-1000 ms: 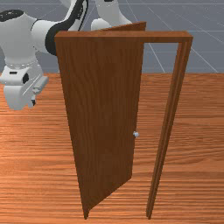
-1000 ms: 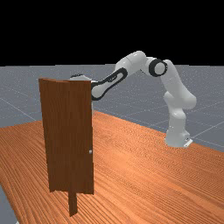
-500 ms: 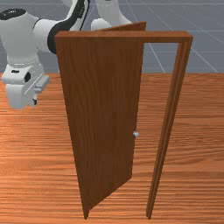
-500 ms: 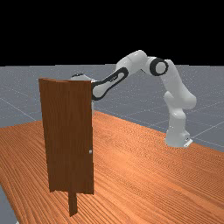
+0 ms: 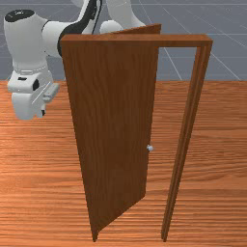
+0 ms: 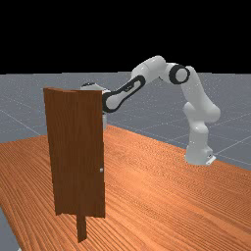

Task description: Close the door

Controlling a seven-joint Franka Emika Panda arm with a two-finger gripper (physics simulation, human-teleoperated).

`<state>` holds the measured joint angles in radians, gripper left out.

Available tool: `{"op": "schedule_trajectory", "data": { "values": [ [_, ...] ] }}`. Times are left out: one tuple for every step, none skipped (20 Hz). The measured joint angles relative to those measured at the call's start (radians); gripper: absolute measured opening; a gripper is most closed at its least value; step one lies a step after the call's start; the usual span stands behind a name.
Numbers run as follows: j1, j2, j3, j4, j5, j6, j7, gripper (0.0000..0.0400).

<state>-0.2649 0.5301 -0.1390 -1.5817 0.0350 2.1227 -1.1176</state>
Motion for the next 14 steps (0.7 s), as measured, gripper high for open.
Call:
{"op": "schedule_trajectory", "data": {
  "values": [
    [0.001,-0.002,0.000,-0.003,-0.001,0.001,0.001,0.0000],
    [0.003,-0.004,0.001,-0.006,-0.001,0.002,0.004,0.0000],
    [0.005,-0.006,0.001,-0.009,-0.002,0.003,0.006,0.0000],
    [0.007,-0.008,0.001,-0.013,-0.002,0.005,0.009,0.0000],
    [0.009,-0.010,0.002,-0.016,-0.003,0.006,0.011,0.0000],
    [0.012,-0.012,0.002,-0.019,-0.003,0.007,0.014,0.0000],
    [0.013,-0.014,0.003,-0.022,-0.004,0.008,0.016,0.0000],
    [0.015,-0.015,0.003,-0.024,-0.004,0.008,0.018,0.0000],
    [0.016,-0.016,0.003,-0.025,-0.004,0.009,0.020,0.0000],
    [0.018,-0.017,0.004,-0.027,-0.005,0.009,0.021,0.0000],
    [0.018,-0.017,0.004,-0.027,-0.005,0.009,0.021,0.0000],
    [0.019,-0.018,0.004,-0.028,-0.005,0.010,0.022,0.0000],
    [0.020,-0.019,0.004,-0.030,-0.005,0.011,0.023,0.0000],
    [0.021,-0.020,0.004,-0.032,-0.006,0.011,0.025,0.0000]
  ]
}}
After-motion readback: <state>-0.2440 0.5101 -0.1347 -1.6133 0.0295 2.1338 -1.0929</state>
